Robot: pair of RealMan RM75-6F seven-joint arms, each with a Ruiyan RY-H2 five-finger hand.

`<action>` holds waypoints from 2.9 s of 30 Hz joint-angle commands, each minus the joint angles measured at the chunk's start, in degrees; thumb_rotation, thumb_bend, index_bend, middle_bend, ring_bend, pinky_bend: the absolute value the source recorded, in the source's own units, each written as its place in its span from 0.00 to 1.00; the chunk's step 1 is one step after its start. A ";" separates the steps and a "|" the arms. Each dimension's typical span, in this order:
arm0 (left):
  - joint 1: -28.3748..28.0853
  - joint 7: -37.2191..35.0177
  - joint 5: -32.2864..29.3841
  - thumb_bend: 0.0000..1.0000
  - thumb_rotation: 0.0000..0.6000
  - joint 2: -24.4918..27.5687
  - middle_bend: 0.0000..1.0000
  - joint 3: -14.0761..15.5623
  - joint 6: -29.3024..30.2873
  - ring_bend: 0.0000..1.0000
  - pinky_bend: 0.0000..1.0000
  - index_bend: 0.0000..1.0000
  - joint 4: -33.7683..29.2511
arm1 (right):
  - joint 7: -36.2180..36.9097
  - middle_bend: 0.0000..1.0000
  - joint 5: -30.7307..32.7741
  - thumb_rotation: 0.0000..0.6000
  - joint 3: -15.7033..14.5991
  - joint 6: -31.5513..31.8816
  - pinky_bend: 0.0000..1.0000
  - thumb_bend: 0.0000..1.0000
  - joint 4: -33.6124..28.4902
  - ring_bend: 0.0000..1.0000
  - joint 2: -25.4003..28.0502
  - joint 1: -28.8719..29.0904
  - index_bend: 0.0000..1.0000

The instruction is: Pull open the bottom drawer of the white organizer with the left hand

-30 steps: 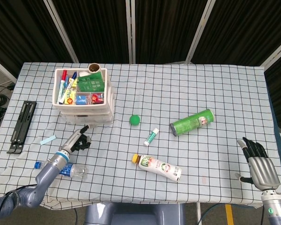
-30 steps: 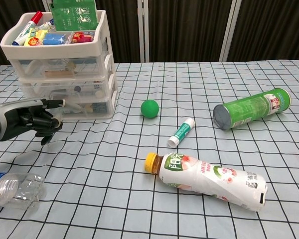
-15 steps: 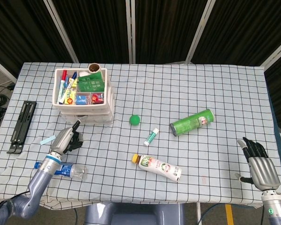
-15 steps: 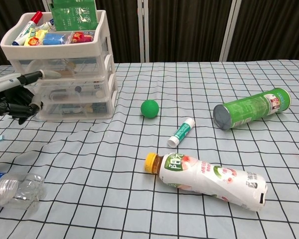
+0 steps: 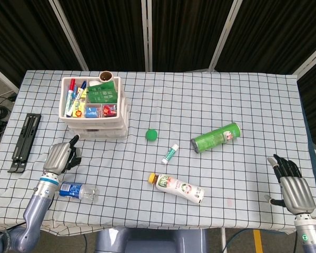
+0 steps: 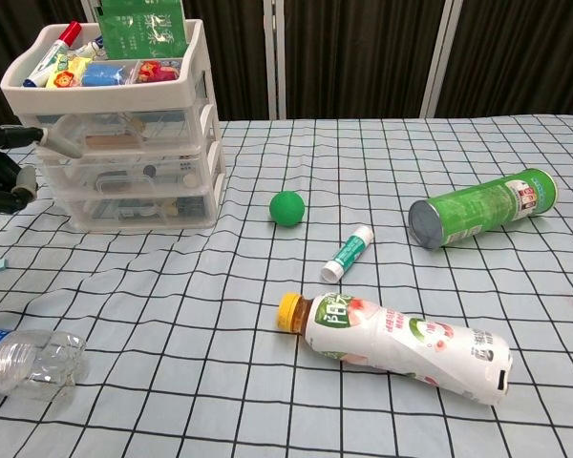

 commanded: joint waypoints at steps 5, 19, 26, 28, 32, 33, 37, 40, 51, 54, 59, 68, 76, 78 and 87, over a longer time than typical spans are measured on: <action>-0.64 0.99 -3.19 0.93 1.00 0.17 0.88 -1.13 -1.19 0.85 0.70 0.23 1.63 | -0.04 0.00 0.16 1.00 0.10 -0.11 0.00 0.02 0.12 0.00 -0.06 0.08 0.00; -2.11 2.21 -7.93 0.93 1.00 -0.11 0.88 -2.28 -3.68 0.85 0.70 0.23 4.62 | -0.58 0.00 0.23 1.00 0.03 -0.28 0.00 0.02 0.21 0.00 -0.32 0.15 0.00; -2.70 2.72 -9.26 0.93 1.00 -0.64 0.88 -2.24 -4.61 0.85 0.70 0.24 5.11 | -0.71 0.00 0.15 1.00 -0.04 -0.25 0.00 0.02 0.24 0.00 -0.39 0.14 0.00; -2.90 2.67 -9.79 0.93 1.00 -0.89 0.88 -2.44 -4.83 0.85 0.70 0.24 5.25 | -0.71 0.00 0.22 1.00 -0.03 -0.29 0.00 0.02 0.25 0.00 -0.40 0.14 0.00; -3.19 2.87 -10.24 0.93 1.00 -1.08 0.88 -2.59 -5.05 0.85 0.70 0.24 5.47 | -0.76 0.00 0.30 1.00 -0.02 -0.44 0.00 0.02 0.28 0.00 -0.42 0.20 0.00; -3.24 2.95 -10.34 0.93 1.00 -1.10 0.88 -2.61 -5.07 0.85 0.70 0.24 5.45 | -0.77 0.00 0.30 1.00 -0.02 -0.46 0.00 0.02 0.28 0.00 -0.42 0.21 0.00; -3.38 3.29 -10.69 0.93 1.00 -0.99 0.88 -2.78 -4.86 0.85 0.70 0.24 5.30 | -0.77 0.00 0.28 1.00 -0.04 -0.44 0.00 0.02 0.27 0.00 -0.42 0.20 0.00; -3.43 3.81 -11.10 0.93 1.00 -0.80 0.88 -2.78 -4.79 0.85 0.70 0.24 5.21 | -0.72 0.00 0.23 1.00 -0.03 -0.37 0.00 0.02 0.22 0.00 -0.40 0.19 0.00; -4.06 4.93 -13.74 0.93 1.00 -0.23 0.88 -2.84 -6.23 0.85 0.70 0.49 4.54 | -0.58 0.00 0.24 1.00 0.01 -0.26 0.00 0.02 0.20 0.00 -0.31 0.14 0.00; -3.95 4.33 -13.29 0.93 1.00 0.02 0.88 -2.99 -5.78 0.85 0.70 0.52 4.22 | -0.49 0.00 0.25 1.00 0.04 -0.20 0.00 0.02 0.18 0.00 -0.26 0.12 0.00; -3.64 3.76 -12.27 0.93 1.00 0.75 0.88 -2.68 -5.32 0.85 0.70 0.58 3.09 | -0.53 0.00 0.09 1.00 -0.03 -0.18 0.00 0.02 0.16 0.00 -0.28 0.13 0.00; -3.04 3.00 -11.04 0.93 1.00 2.14 0.88 -1.74 -5.00 0.85 0.70 0.63 1.30 | 0.47 0.00 0.09 1.00 0.24 0.37 0.00 0.02 -0.02 0.00 0.21 -0.06 0.00; -2.91 2.89 -10.42 0.93 1.00 2.46 0.88 -0.27 -6.06 0.85 0.70 0.57 1.08 | 0.86 0.00 -0.09 1.00 0.23 0.52 0.00 0.02 -0.06 0.00 0.42 -0.14 0.00; -2.91 2.81 -10.18 0.93 1.00 2.38 0.88 0.01 -6.22 0.85 0.70 0.55 1.15 | 0.89 0.00 -0.09 1.00 0.25 0.55 0.00 0.02 -0.05 0.00 0.42 -0.14 0.00; -2.68 2.31 -8.97 0.93 1.00 2.46 0.88 0.89 -6.17 0.85 0.70 0.54 0.68 | 0.84 0.00 -0.09 1.00 0.24 0.51 0.00 0.02 -0.06 0.00 0.40 -0.15 0.00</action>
